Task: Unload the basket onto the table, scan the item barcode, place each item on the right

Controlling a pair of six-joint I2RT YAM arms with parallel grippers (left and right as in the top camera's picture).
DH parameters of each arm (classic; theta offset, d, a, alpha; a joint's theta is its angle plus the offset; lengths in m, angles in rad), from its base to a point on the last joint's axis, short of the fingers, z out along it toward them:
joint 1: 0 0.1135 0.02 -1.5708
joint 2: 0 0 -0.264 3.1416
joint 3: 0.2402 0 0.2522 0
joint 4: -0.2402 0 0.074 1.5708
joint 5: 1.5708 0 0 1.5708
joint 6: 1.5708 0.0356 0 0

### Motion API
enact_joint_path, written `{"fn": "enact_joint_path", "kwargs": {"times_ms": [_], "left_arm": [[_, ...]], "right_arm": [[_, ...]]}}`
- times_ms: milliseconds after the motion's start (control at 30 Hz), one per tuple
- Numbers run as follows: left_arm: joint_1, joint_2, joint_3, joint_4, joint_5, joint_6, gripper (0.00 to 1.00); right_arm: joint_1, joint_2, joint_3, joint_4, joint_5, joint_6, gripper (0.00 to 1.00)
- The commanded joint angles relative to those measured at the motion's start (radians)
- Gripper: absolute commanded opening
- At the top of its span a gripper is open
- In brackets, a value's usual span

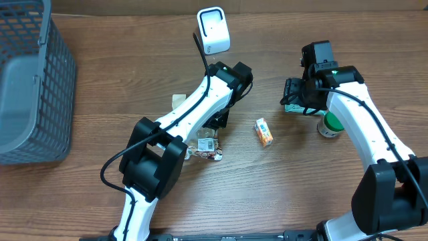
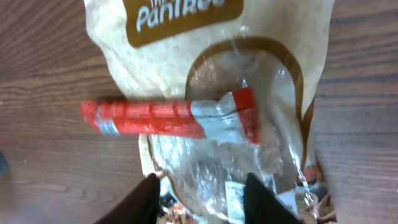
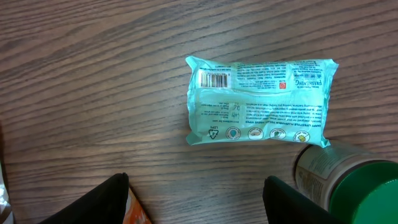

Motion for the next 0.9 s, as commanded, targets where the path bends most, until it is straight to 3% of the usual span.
{"fn": "enact_joint_path", "kwargs": {"times_ms": [0,300,533,867], "left_arm": [[0.001,-0.005,0.076,-0.036,0.031,0.012,0.41],[0.093,-0.005,0.302,-0.151,0.110,-0.046,0.41],[0.307,-0.020,0.368,-0.166,0.212,-0.123,0.41],[0.610,-0.019,0.368,-0.208,0.259,-0.095,0.44]], "right_arm": [[-0.003,-0.029,0.011,-0.001,0.006,0.008,0.71],[-0.003,-0.029,0.006,-0.002,-0.119,0.000,0.71],[0.029,-0.029,0.006,0.038,-0.394,-0.096,0.71],[0.375,0.014,0.006,0.204,-0.428,-0.246,0.71]]}}
